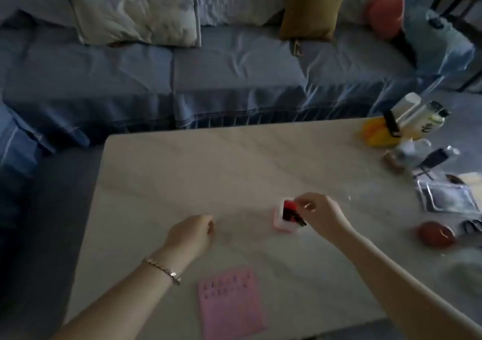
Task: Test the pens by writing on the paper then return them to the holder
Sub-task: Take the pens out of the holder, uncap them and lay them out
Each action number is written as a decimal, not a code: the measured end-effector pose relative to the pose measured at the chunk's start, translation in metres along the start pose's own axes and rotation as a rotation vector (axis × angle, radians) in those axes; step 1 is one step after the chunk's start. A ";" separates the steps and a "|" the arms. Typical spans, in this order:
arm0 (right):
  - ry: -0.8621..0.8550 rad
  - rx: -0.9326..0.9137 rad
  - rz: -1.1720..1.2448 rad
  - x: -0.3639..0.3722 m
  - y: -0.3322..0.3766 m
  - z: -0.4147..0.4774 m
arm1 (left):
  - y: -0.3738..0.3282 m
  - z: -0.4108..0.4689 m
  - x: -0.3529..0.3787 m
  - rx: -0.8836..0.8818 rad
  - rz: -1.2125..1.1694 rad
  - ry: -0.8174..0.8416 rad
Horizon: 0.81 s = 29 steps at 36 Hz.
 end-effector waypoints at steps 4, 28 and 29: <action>-0.039 0.063 -0.193 0.040 -0.048 0.032 | 0.015 0.032 0.055 -0.006 -0.055 0.018; -0.696 -0.651 -0.057 0.105 -0.103 0.060 | 0.007 0.137 0.123 0.530 -0.349 -0.340; -0.685 -0.750 -0.037 0.109 -0.096 0.054 | 0.003 0.137 0.124 0.571 -0.367 -0.340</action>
Point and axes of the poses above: each hand's wrist, its own z-axis towards the middle knuckle, its own x-axis out of the palm, y = z × x, the point moved 2 cm from there along z, towards the middle knuckle, and after that the axes turned 11 degrees about y, right-handed, at the moved point
